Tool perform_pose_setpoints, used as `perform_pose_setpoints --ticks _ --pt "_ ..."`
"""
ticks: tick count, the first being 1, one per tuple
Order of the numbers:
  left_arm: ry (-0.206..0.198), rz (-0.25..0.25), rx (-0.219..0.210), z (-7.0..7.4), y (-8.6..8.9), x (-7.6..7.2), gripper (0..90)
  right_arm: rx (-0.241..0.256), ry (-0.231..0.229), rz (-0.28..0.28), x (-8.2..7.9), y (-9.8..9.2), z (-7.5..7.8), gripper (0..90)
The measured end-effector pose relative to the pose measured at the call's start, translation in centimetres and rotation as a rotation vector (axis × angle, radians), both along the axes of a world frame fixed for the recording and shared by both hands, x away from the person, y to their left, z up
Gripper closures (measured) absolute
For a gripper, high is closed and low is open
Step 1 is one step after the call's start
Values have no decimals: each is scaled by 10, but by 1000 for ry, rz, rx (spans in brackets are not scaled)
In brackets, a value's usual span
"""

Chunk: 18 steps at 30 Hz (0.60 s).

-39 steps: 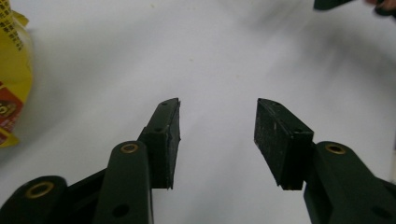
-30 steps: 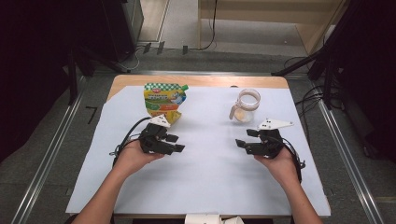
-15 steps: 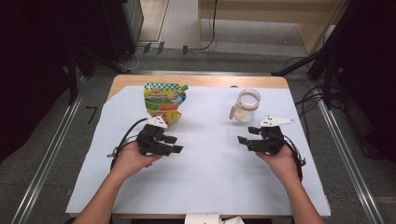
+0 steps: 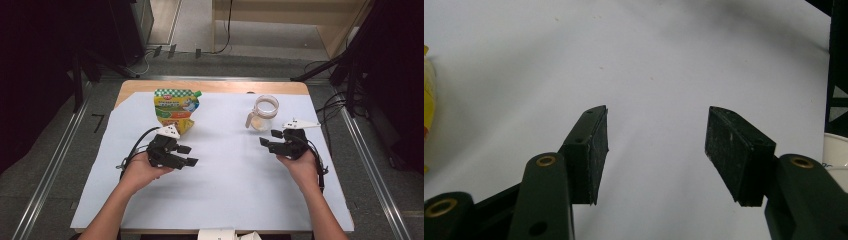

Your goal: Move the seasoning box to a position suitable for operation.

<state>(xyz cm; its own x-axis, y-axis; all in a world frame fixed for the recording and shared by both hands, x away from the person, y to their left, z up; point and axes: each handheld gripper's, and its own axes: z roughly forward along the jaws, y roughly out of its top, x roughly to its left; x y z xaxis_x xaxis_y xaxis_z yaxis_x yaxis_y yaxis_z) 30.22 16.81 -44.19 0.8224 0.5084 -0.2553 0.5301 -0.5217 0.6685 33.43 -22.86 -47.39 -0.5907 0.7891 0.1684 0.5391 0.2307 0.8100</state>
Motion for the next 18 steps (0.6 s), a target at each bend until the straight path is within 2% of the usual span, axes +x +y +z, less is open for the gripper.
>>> perform_pose_setpoints --ticks 5,9,12,15,17,18 --pt "-17 5 -22 2 0 0 427 -11 -23 -62 11 -6 -4 341" --pt "-21 10 -26 4 -1 -1 418 50 -33 -127 25 -9 -7 221" --pt "-17 8 -33 4 -2 0 417 57 -55 -160 35 -4 -8 190" --pt "-21 8 -25 3 -3 1 416 38 -69 -188 46 0 -10 191" --pt "-15 4 -27 3 -3 1 416 38 -71 -196 49 1 -12 190" --pt "-16 3 -25 2 -4 1 416 33 -65 -202 56 1 -18 190"
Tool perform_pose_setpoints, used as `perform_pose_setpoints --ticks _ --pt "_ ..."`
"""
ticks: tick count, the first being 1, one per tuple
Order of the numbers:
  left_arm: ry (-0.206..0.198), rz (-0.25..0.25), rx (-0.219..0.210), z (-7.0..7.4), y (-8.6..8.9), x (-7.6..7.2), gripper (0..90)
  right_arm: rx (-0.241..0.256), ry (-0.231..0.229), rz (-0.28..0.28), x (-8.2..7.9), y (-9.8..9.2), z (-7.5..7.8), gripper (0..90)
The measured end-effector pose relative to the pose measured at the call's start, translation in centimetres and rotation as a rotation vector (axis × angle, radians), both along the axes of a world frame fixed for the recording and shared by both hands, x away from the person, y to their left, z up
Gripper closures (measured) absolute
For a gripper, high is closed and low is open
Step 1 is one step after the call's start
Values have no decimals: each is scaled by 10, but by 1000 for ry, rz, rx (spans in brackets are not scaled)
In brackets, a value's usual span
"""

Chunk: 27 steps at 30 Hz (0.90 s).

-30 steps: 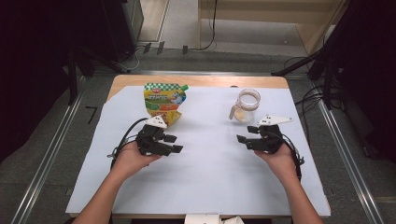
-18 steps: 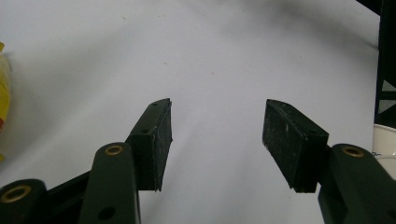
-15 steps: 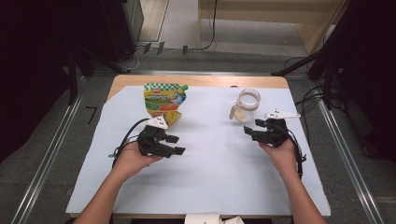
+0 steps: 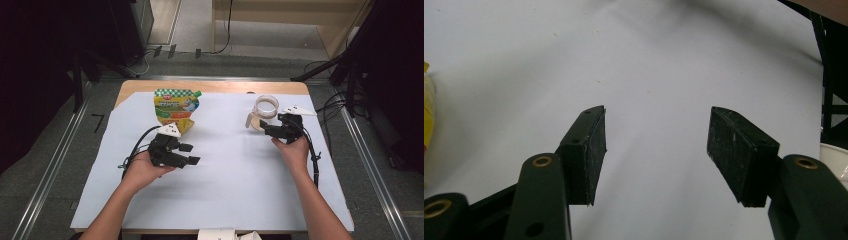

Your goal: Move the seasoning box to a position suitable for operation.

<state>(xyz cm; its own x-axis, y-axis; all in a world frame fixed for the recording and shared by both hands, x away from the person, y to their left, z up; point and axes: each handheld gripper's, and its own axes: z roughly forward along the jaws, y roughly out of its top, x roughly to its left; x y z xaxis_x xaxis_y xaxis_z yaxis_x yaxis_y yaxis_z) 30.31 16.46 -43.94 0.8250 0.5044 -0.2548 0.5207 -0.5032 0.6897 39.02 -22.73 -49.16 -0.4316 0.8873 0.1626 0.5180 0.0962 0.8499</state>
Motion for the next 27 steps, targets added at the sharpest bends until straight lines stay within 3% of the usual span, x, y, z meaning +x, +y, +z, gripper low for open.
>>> perform_pose_setpoints --ticks 7,10,15,27 --pt "3 3 1 -2 -2 2 416 7 7 -25 15 6 -13 136" --pt "-2 -8 -2 -4 -9 1 415 -34 -51 -35 20 13 -15 113" --pt "5 -21 7 -7 -14 1 415 -34 -80 -31 25 16 -15 104" --pt "-4 -14 12 -9 -14 2 415 -52 -65 -6 25 15 -11 118"
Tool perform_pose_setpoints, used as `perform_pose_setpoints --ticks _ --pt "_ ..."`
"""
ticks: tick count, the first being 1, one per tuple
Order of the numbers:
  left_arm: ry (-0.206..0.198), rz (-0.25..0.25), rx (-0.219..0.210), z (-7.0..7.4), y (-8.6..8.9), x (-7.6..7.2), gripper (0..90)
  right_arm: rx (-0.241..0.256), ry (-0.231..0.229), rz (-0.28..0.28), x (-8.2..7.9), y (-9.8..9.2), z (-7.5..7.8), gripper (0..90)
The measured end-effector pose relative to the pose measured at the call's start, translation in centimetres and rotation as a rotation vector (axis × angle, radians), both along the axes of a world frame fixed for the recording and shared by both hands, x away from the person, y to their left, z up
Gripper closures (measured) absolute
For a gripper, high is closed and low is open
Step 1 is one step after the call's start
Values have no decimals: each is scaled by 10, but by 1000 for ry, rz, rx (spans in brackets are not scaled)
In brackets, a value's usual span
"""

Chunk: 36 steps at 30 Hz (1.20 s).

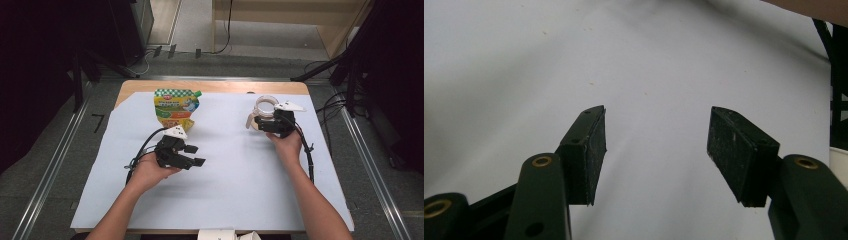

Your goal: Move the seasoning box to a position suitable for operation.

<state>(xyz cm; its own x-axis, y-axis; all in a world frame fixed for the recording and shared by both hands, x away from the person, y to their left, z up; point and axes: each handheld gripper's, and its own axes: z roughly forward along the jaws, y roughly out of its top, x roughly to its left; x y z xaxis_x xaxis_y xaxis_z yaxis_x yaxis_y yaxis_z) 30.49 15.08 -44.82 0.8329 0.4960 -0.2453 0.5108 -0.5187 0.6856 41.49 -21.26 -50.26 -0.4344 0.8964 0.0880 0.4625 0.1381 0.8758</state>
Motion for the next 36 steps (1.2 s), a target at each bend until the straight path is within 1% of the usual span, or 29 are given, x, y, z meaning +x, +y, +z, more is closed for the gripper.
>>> perform_pose_setpoints --ticks 2,6,7,8,9,11,12,13,14,15,16,17,18,19,23,26,29,33,36 --pt "-2 7 -6 1 2 0 416 5 4 8 -1 1 1 118" --pt "-7 13 -8 1 3 1 416 4 -9 18 -4 3 4 118" --pt "-7 16 -11 2 5 2 416 11 -16 29 -7 4 8 118" --pt "-7 16 -11 2 5 2 417 11 -16 29 -7 4 8 118" --pt "-9 19 -19 3 6 3 417 14 -24 39 -12 6 13 118" --pt "-12 21 -21 4 6 3 417 19 -27 47 -15 7 15 118" --pt "-12 21 -21 4 7 3 418 27 -28 60 -22 10 19 118" --pt "13 28 -31 6 8 5 417 32 -31 70 -25 11 21 118" --pt "13 28 -31 6 8 5 417 40 -30 76 -29 12 23 118" --pt "34 29 -36 8 8 5 417 43 -31 85 -32 14 25 118" --pt "34 29 -36 8 8 5 417 43 -31 85 -32 14 25 118" --pt "22 19 -25 9 9 4 417 51 -28 102 -40 18 29 118" --pt "22 19 -25 9 9 4 417 51 -28 102 -40 18 29 118" --pt "19 16 -23 10 9 4 417 48 -32 113 -45 20 30 118" --pt "17 23 -35 11 11 5 417 38 -40 148 -62 29 35 118" --pt "19 21 -29 10 10 5 418 35 -42 166 -72 33 37 118" --pt "19 19 -29 10 11 5 418 26 -33 201 -87 41 38 118" --pt "28 27 -36 10 13 6 420 8 -23 244 -99 51 37 118" --pt "22 27 -35 11 13 6 420 18 -9 277 -108 57 34 118"
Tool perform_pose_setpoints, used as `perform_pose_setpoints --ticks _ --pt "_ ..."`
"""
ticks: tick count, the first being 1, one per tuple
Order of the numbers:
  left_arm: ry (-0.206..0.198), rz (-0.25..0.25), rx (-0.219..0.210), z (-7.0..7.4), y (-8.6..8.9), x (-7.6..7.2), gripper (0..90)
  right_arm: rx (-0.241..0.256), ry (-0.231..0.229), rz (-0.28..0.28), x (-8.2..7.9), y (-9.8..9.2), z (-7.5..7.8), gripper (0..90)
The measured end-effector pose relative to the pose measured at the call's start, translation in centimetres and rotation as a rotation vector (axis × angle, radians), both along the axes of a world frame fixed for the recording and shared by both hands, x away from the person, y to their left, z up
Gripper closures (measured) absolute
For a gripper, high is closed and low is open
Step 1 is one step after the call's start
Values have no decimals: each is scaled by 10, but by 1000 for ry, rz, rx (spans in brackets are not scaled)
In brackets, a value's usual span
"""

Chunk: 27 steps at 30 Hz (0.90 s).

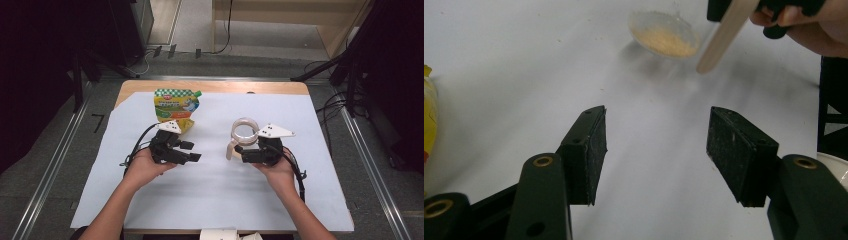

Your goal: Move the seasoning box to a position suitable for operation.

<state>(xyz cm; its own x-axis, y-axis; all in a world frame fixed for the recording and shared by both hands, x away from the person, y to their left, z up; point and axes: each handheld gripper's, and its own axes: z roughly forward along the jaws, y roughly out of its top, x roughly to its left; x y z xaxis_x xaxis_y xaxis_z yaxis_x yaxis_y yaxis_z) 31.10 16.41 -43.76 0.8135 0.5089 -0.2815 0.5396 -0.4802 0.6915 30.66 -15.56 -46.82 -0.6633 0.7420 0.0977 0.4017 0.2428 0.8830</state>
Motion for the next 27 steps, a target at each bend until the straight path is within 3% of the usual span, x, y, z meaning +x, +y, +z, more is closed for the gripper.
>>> perform_pose_setpoints --ticks 12,15,17,18,24,27 --pt "-19 -12 -7 1 -2 -2 424 -30 8 101 -22 28 -16 117" --pt "-21 -18 -10 1 -3 -3 425 -59 13 127 -25 36 -21 118" --pt "-10 -28 -32 2 -4 -4 425 -96 -17 139 -27 39 -24 118" --pt "-13 -27 -40 3 -5 -4 425 -95 -29 145 -27 39 -24 118" --pt "-22 -49 -23 2 -11 -7 428 -46 12 134 -25 32 -28 117" --pt "-19 -52 -23 1 -13 -7 428 -56 16 142 -26 31 -28 116"
